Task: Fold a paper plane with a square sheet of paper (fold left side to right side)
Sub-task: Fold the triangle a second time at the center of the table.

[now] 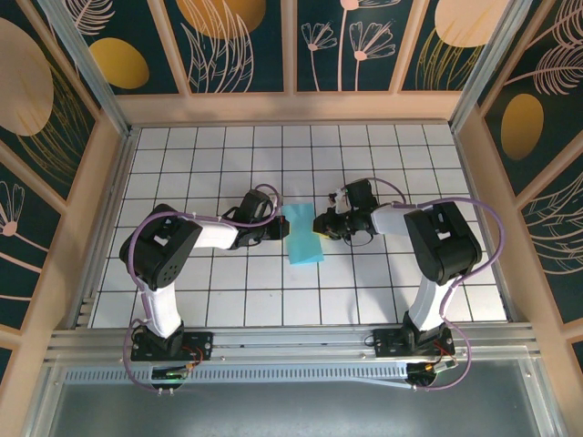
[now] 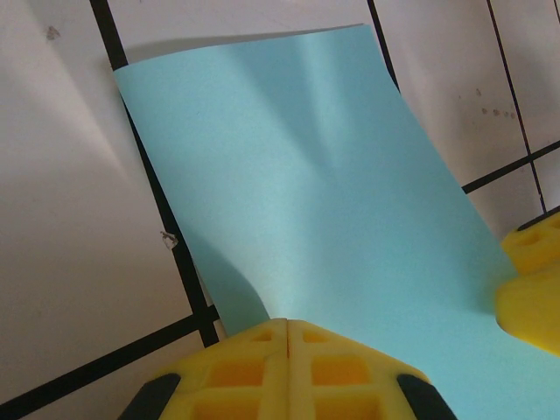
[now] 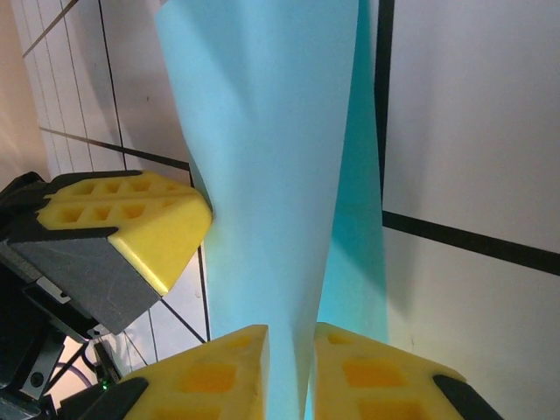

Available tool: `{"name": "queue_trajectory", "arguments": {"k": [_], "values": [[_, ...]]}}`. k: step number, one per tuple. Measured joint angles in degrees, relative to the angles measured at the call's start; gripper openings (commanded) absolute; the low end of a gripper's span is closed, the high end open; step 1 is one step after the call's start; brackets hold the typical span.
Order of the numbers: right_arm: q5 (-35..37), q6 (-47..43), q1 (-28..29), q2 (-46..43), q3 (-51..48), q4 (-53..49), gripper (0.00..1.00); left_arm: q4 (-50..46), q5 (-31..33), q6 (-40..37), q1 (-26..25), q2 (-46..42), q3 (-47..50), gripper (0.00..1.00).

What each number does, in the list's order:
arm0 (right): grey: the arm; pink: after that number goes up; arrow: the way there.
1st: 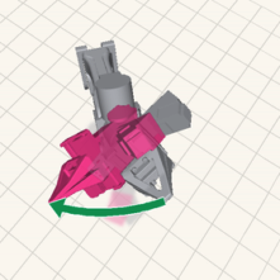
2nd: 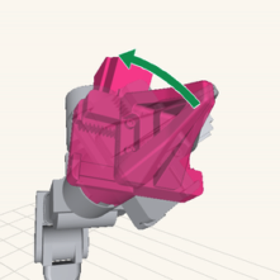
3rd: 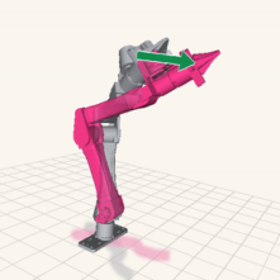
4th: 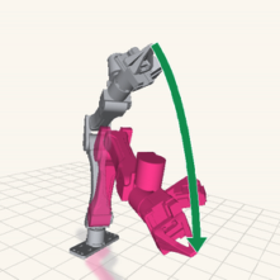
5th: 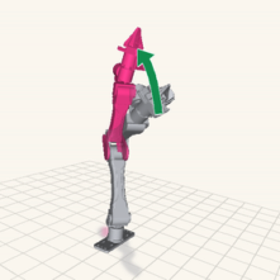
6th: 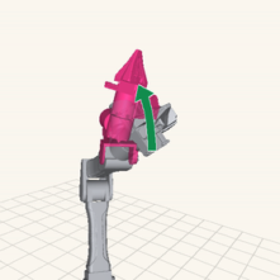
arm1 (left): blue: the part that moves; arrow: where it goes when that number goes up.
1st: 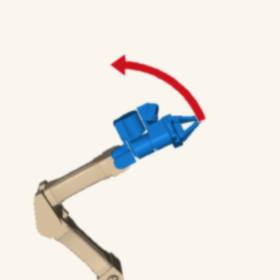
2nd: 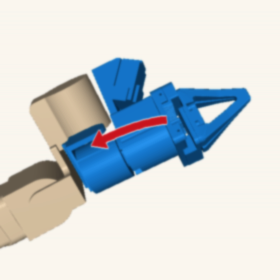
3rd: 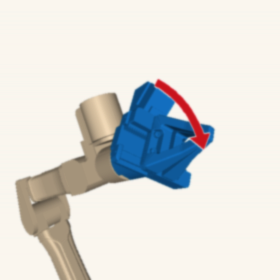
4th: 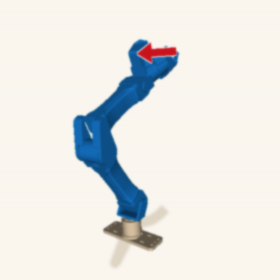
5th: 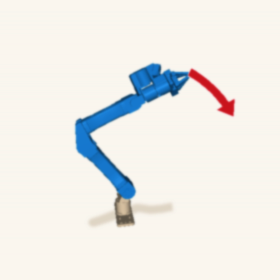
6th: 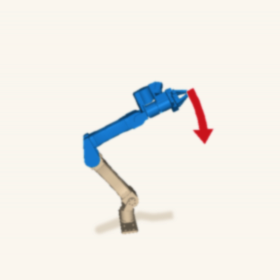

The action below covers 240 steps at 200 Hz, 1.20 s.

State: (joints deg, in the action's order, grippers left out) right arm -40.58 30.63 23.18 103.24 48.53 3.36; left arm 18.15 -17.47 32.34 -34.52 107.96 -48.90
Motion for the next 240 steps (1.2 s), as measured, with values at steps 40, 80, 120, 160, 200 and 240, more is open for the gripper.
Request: {"name": "queue_trajectory", "arguments": {"k": [40, 80, 120, 160, 200, 240], "values": [[-0.7, 0.0, 0.0, -0.2, 0.0, -0.7, 0.00, -0.7, 1.5, -0.4, -0.2, -2.1, 1.1, 0.16], [-1.0, 3.2, 0.0, -4.1, -3.0, 0.8, 0.01, -3.0, 4.6, -2.0, -0.5, -13.5, 5.0, 0.28], [-0.6, 7.5, 0.0, -6.7, -5.4, 2.4, 0.01, -2.8, 7.9, -3.5, -5.1, -24.9, 9.2, 0.43], [0.2, 10.5, 0.0, -8.1, -6.6, 4.6, 0.00, -4.8, 12.6, -4.7, -14.9, -26.1, 10.5, 0.51], [0.2, 13.1, 0.1, -8.4, -8.2, 5.9, 0.00, -7.3, 18.3, -6.9, -23.8, -21.5, 7.1, 0.54], [0.2, 13.3, 0.1, -8.4, -8.5, 6.4, 0.00, -11.4, 25.2, -10.1, -28.9, -13.9, -0.9, 0.58]]}}
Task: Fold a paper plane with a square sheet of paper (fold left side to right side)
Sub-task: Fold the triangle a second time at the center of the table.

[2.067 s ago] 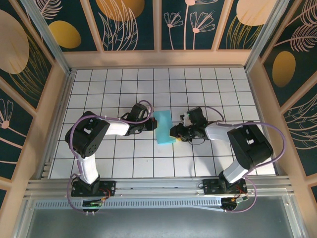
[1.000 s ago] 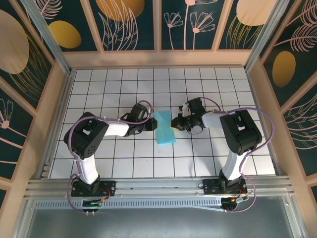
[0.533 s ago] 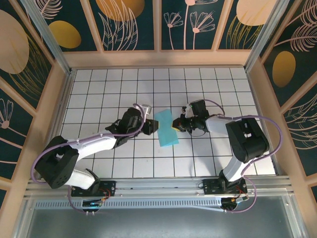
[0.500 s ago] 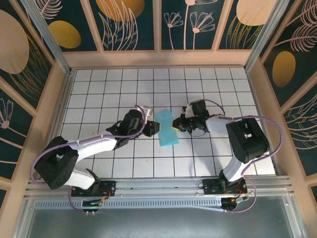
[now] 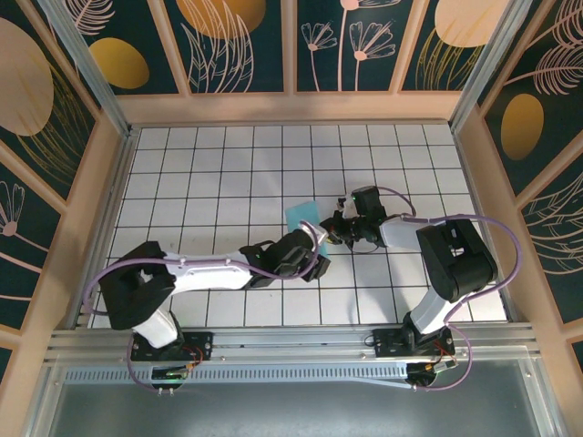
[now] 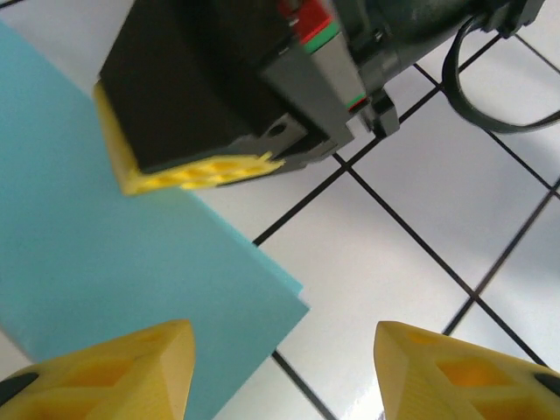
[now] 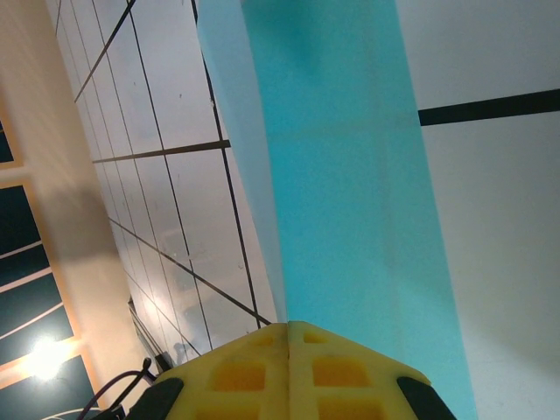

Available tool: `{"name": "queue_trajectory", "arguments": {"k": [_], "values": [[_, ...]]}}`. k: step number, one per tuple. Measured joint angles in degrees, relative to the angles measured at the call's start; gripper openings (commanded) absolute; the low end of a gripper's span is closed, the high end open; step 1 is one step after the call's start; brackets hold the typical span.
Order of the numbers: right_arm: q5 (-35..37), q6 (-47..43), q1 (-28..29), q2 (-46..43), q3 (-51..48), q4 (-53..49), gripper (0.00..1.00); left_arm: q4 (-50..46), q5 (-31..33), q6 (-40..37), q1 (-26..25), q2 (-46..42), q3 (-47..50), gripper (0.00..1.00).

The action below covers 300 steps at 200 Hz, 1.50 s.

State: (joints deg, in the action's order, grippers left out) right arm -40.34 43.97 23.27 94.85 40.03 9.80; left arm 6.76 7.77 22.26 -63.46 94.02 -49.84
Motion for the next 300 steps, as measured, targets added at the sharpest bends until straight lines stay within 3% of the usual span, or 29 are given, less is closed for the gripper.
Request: {"name": "queue_trajectory", "arguments": {"k": [53, 106, 144, 235, 252, 279, 300], "values": [[0.0, 0.1, 0.1, 0.0, -0.1, 0.4, 0.00, -5.6, 10.5, -2.5, -4.5, 9.7, -8.1, 0.62], [0.0, 0.1, 0.1, 0.0, -0.5, 0.4, 0.00, -9.0, 19.2, -1.6, -5.1, 11.8, -9.9, 0.61], [0.0, 0.1, 0.1, 0.0, -0.5, 0.6, 0.00, -9.4, 21.3, -0.5, -5.1, 11.8, -9.9, 0.39], [0.4, 0.1, 0.1, 0.0, -0.5, 0.8, 0.02, -8.3, 20.2, 0.7, -5.1, 11.7, -9.1, 0.06], [0.4, 0.0, 0.1, 0.0, -0.5, 0.7, 0.08, -8.0, 20.1, 1.4, -5.1, 11.3, -8.6, 0.00], [1.2, -0.2, 0.1, 0.0, -0.4, 0.7, 0.23, -7.5, 19.6, 1.9, -5.1, 10.0, -7.6, 0.00], [2.5, -1.0, 0.0, -0.9, -0.1, 0.2, 0.40, -6.4, 16.7, 2.4, -4.4, 8.5, -6.4, 0.00]]}}
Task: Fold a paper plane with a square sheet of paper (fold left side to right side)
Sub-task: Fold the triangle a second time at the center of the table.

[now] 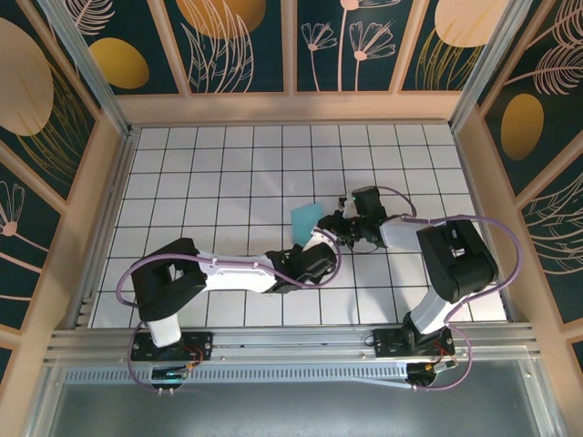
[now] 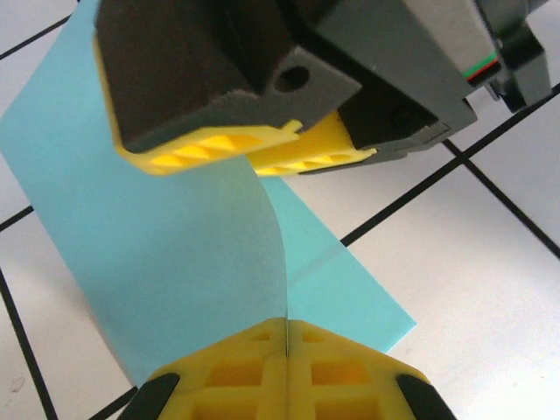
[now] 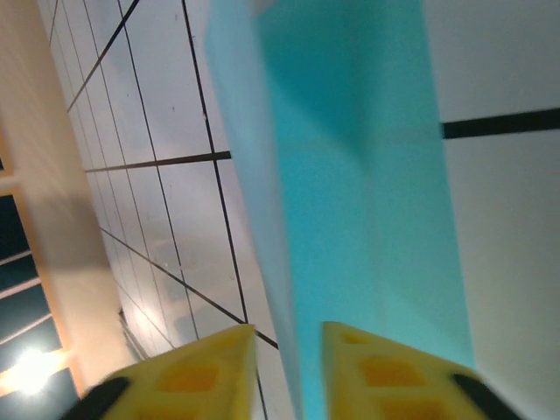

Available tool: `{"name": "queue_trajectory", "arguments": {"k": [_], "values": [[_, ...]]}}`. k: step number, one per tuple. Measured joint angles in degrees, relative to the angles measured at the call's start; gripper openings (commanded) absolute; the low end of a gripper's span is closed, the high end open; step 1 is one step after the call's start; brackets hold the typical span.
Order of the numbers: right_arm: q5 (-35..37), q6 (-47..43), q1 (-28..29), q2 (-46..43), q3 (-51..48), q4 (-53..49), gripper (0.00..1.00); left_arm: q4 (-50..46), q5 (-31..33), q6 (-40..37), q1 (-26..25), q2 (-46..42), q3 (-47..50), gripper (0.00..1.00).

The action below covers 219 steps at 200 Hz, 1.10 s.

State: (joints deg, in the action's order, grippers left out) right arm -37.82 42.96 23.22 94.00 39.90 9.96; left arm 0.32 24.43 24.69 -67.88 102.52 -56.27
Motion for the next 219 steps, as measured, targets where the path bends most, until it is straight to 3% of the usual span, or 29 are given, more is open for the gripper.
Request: {"name": "queue_trajectory", "arguments": {"k": [36, 79, 109, 153, 192, 219], "values": [[3.8, -3.1, -1.2, -7.1, 0.3, -2.2, 0.61, 4.0, -9.0, 2.2, 4.3, -4.7, 6.2, 0.00], [8.9, -8.0, -4.5, -18.9, -0.8, -5.7, 0.63, 9.0, -21.4, 6.2, 10.4, -8.3, 9.5, 0.00], [9.9, -10.4, -4.7, -24.2, -5.1, -8.0, 0.47, 12.7, -28.8, 9.7, 13.1, -8.3, 11.4, 0.00], [8.3, -10.8, -2.1, -25.5, -11.8, -9.1, 0.00, 17.0, -36.1, 14.5, 16.0, -8.3, 12.8, 0.00], [7.8, -8.8, 6.0, -20.2, -12.6, -7.2, 0.00, 19.0, -38.5, 17.2, 16.6, -7.0, 12.8, 0.00], [8.2, -7.6, 8.7, -16.3, -12.6, -5.4, 0.00, 19.2, -38.9, 18.3, 16.9, -6.2, 12.8, 0.00]]}}
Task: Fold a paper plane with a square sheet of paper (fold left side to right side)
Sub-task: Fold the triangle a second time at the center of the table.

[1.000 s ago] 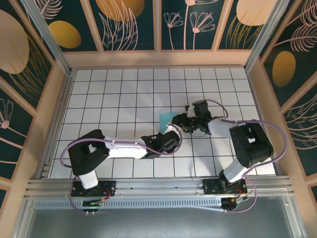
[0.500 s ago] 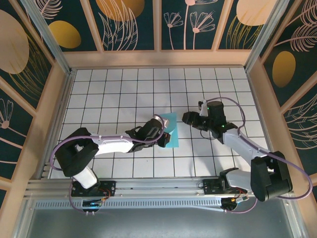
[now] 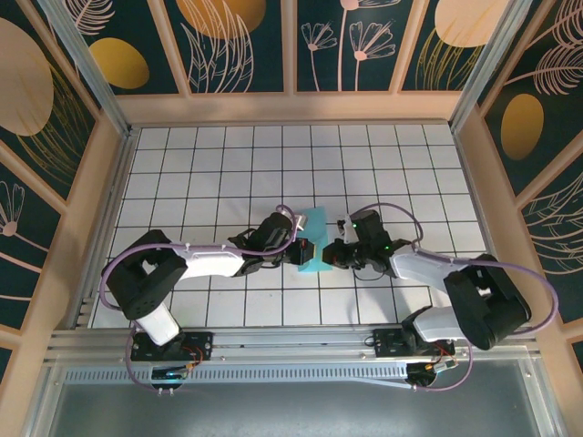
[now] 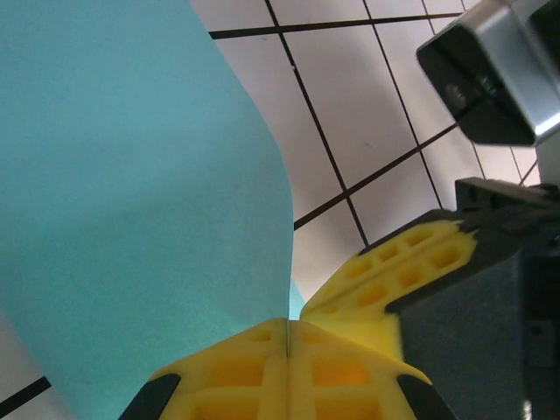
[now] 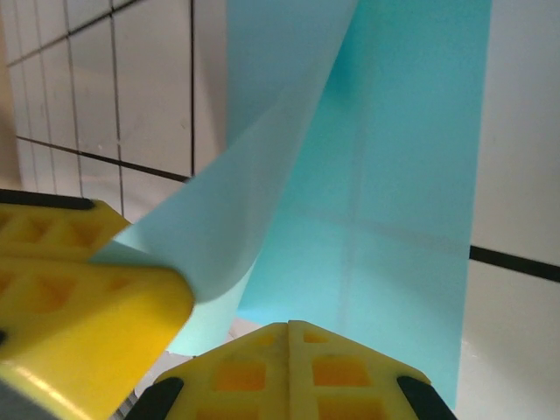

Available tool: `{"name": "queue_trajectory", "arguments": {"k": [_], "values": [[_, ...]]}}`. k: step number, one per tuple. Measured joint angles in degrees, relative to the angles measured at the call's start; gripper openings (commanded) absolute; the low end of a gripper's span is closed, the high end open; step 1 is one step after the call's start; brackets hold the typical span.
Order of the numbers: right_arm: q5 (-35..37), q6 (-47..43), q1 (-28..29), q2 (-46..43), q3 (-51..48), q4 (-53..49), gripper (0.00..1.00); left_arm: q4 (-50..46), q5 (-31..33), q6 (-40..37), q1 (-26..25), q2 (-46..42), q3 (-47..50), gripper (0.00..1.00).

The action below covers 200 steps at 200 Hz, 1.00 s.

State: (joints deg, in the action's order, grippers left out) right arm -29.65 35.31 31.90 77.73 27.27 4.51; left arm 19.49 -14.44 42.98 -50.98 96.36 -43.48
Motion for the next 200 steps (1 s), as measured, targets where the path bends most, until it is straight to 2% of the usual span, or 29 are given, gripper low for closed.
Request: {"name": "queue_trajectory", "arguments": {"k": [140, 200], "values": [[2.7, -0.3, 0.5, 5.9, 1.4, -3.2, 0.00, -0.9, 1.0, 0.1, 0.1, 1.0, 0.0, 0.00], [2.7, -0.5, 0.5, 6.4, 2.3, -4.5, 0.00, -4.1, 2.8, -2.9, 0.4, 1.0, -0.4, 0.00]]}}
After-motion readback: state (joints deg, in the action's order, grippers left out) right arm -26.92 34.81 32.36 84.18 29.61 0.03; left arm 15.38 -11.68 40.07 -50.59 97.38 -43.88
